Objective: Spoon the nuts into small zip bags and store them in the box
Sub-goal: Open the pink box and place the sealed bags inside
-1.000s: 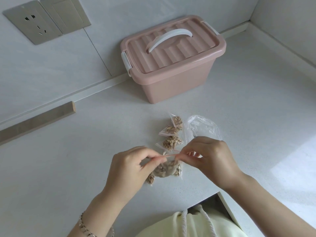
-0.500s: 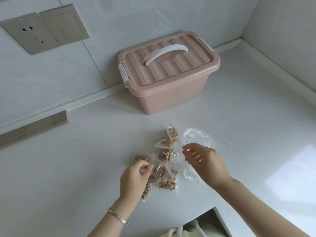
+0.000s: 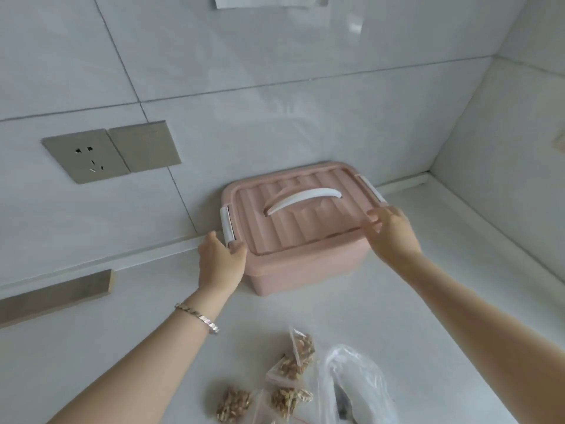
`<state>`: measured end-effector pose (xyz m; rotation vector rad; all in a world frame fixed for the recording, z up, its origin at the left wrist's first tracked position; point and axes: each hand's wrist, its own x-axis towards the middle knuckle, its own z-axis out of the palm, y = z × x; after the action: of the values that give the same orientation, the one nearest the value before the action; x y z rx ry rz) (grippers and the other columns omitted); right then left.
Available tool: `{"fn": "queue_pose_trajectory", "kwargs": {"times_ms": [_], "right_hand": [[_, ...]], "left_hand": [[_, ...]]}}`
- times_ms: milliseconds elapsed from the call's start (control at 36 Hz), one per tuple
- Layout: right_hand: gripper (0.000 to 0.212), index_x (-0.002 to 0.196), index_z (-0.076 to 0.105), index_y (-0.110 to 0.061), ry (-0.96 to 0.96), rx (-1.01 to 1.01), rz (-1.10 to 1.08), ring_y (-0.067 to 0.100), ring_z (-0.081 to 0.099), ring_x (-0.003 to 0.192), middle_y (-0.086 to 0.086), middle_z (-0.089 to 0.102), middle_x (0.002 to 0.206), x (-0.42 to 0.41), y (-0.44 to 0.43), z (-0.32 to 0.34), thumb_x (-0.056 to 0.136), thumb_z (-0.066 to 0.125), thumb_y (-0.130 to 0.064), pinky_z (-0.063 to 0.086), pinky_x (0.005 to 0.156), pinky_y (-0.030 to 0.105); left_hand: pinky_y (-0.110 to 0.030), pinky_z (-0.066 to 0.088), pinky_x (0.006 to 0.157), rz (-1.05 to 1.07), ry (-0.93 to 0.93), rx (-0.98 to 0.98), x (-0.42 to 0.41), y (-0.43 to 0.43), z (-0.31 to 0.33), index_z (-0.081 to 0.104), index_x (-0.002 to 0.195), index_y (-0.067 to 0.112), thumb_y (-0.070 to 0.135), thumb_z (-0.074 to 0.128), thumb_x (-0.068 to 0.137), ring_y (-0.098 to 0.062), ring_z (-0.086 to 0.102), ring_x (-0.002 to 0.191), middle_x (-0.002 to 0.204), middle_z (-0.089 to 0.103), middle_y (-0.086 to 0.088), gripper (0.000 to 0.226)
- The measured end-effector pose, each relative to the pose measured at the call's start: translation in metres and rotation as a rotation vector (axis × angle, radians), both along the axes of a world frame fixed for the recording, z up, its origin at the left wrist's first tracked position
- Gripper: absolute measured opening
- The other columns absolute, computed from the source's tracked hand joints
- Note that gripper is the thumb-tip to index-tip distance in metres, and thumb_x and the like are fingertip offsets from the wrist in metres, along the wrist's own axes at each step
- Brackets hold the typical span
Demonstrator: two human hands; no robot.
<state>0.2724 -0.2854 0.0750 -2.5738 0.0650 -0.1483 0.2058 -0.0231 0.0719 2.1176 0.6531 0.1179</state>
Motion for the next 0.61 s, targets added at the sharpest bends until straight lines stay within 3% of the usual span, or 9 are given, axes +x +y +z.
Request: {"fn": "queue_pose_trajectory", "kwargs": {"times_ms": [111, 167, 278, 333, 417, 528, 611], "right_hand": [[0.042, 0.132, 0.043, -0.011, 0.107, -0.075, -0.105, 0.034, 0.035, 0.123, 0.015, 0.040, 0.134, 0.035, -0.007, -0.002, 0.090, 0.047, -0.018, 0.031, 0.101, 0.039], [0.048, 0.138, 0.035, -0.014, 0.172, -0.057, -0.151, 0.035, 0.037, 0.123, 0.017, 0.039, 0.135, 0.046, -0.010, -0.006, 0.091, 0.045, -0.020, 0.032, 0.101, 0.040], [0.046, 0.139, 0.032, -0.016, 0.243, 0.184, -0.209, 0.037, 0.051, 0.106, 0.022, 0.049, 0.125, 0.056, -0.012, -0.019, 0.094, 0.038, -0.020, 0.040, 0.082, 0.036], [0.040, 0.134, 0.039, -0.014, 0.191, 0.262, -0.264, 0.034, 0.053, 0.093, 0.021, 0.055, 0.117, 0.055, -0.015, -0.022, 0.095, 0.038, -0.019, 0.040, 0.072, 0.033], [0.037, 0.130, 0.044, -0.011, 0.184, 0.315, -0.272, 0.026, 0.049, 0.080, 0.013, 0.058, 0.102, 0.046, -0.019, -0.019, 0.094, 0.044, -0.020, 0.036, 0.065, 0.028], [0.045, 0.130, 0.045, -0.011, 0.236, 0.331, -0.260, 0.023, 0.049, 0.085, 0.008, 0.055, 0.099, 0.016, -0.028, -0.010, 0.089, 0.053, -0.026, 0.034, 0.070, 0.027], [0.043, 0.125, 0.050, -0.014, 0.314, 0.305, -0.271, 0.024, 0.049, 0.085, 0.007, 0.054, 0.098, -0.008, -0.035, -0.010, 0.090, 0.051, -0.040, 0.036, 0.071, 0.028]], "left_hand": [[-0.032, 0.040, 0.077, -0.011, 0.026, -0.052, 0.026, -0.001, -0.008, 0.043, 0.122, 0.002, 0.020, 0.053, 0.089, -0.034, 0.052, 0.105, 0.115, 0.051, -0.014, 0.039], [-0.031, 0.037, 0.071, 0.003, 0.006, -0.049, 0.036, 0.002, -0.014, 0.046, 0.114, 0.003, 0.018, 0.050, 0.091, -0.031, 0.052, 0.092, 0.101, 0.053, -0.010, 0.028], [-0.027, 0.031, 0.053, 0.006, -0.075, -0.042, 0.041, 0.002, -0.018, 0.044, 0.097, 0.009, 0.014, 0.045, 0.093, -0.023, 0.047, 0.068, 0.075, 0.048, 0.000, 0.007], [-0.020, 0.031, 0.050, -0.005, -0.096, -0.042, 0.039, 0.003, -0.020, 0.045, 0.096, 0.009, 0.015, 0.045, 0.094, -0.014, 0.046, 0.062, 0.074, 0.049, 0.001, 0.007], [-0.021, 0.032, 0.052, -0.016, -0.095, -0.054, 0.033, 0.009, -0.023, 0.046, 0.099, 0.012, 0.016, 0.046, 0.093, -0.010, 0.048, 0.063, 0.076, 0.052, 0.000, 0.007], [-0.020, 0.034, 0.055, -0.009, -0.095, -0.063, 0.014, 0.021, -0.023, 0.046, 0.101, 0.020, 0.017, 0.048, 0.093, -0.017, 0.049, 0.068, 0.077, 0.053, 0.006, 0.009], [-0.020, 0.035, 0.056, -0.007, -0.065, -0.059, -0.003, 0.030, -0.023, 0.048, 0.107, 0.025, 0.019, 0.051, 0.091, -0.012, 0.051, 0.069, 0.078, 0.055, 0.009, 0.017]]}}
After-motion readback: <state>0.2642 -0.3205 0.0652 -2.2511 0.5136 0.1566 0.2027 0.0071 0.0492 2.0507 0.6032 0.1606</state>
